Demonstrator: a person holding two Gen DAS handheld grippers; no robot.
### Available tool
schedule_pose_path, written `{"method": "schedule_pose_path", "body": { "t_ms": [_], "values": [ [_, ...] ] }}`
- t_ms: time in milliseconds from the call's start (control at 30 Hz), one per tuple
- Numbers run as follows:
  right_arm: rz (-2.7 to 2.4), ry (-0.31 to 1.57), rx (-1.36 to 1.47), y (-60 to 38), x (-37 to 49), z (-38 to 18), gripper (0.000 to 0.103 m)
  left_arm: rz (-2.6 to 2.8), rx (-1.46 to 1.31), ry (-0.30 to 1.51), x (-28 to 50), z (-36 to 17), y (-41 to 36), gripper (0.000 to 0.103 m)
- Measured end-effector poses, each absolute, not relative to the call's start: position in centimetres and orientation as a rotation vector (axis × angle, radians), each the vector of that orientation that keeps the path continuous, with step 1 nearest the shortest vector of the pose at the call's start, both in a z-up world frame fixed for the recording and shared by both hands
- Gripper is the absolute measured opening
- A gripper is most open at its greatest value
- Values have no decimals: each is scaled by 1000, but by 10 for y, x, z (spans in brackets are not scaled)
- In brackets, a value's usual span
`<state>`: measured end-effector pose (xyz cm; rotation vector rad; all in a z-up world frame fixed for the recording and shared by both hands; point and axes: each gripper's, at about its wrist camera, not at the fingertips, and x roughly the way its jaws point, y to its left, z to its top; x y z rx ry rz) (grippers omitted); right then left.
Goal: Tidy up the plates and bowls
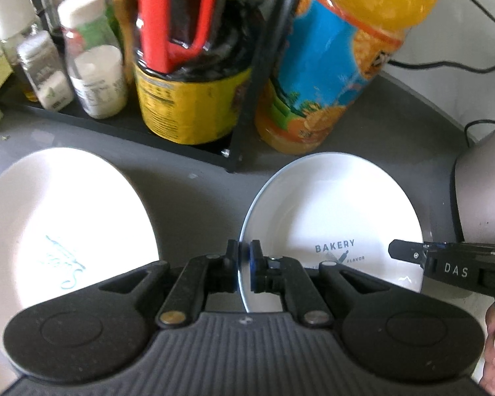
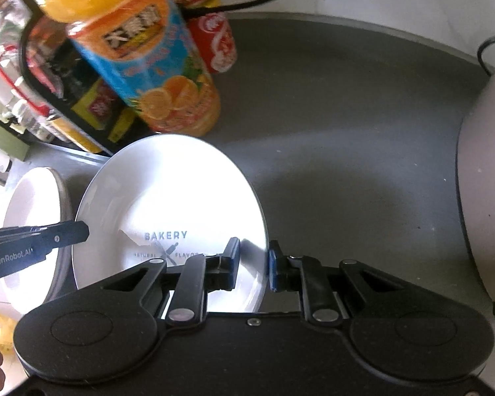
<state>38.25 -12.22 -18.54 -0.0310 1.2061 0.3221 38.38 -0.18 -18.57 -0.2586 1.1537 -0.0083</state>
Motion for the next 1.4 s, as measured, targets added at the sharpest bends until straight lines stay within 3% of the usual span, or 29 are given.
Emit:
{"method": "schedule_pose_path", "body": {
  "t_ms": [467,1400],
  "values": [
    [397,1187,-54,-80,364,-166,17,56,-310,1099,353,-147,46,4],
    [556,1205,-162,14,352,-176,17,246,-401,1066,326,-151,163,4]
  ]
}}
